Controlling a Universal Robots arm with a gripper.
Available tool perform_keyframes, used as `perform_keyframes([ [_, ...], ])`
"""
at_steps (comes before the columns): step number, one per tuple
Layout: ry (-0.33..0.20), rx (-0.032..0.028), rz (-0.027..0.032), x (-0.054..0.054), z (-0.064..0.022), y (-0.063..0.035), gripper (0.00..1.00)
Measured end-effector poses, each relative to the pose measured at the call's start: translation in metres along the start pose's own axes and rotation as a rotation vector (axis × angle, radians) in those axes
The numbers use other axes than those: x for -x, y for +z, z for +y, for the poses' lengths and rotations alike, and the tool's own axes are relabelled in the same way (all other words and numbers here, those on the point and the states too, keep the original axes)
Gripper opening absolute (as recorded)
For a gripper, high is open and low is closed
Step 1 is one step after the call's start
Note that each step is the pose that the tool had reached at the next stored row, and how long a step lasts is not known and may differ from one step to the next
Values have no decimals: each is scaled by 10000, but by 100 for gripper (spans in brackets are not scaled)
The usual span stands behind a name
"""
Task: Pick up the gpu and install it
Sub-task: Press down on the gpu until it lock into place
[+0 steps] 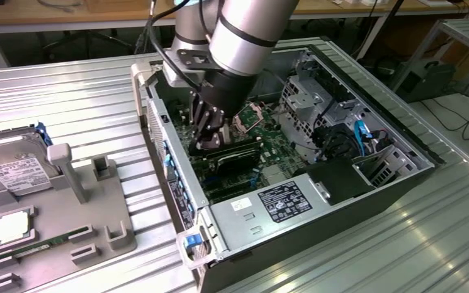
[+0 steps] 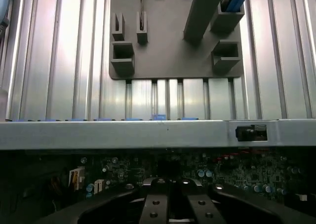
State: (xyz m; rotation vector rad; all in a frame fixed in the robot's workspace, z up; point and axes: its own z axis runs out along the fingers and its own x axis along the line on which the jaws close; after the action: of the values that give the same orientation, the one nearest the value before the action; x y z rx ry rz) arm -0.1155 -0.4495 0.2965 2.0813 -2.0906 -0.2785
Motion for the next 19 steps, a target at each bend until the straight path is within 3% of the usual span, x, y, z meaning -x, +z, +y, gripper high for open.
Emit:
perform_keyframes([
  [2,-4,-16,1,2,-59,-16,11],
  [3,-9,-112,4,6,-60,-16,11],
  [7,-106,-673,25,45,-60,-15,11],
  [8,-147,-984,35,61,-60,-14,11],
  [10,-178,-1324,43,74,-60,-14,11],
  [13,-193,-1723,46,80,-61,-11,11],
  [19,-197,-2454,50,80,-62,-6,11],
])
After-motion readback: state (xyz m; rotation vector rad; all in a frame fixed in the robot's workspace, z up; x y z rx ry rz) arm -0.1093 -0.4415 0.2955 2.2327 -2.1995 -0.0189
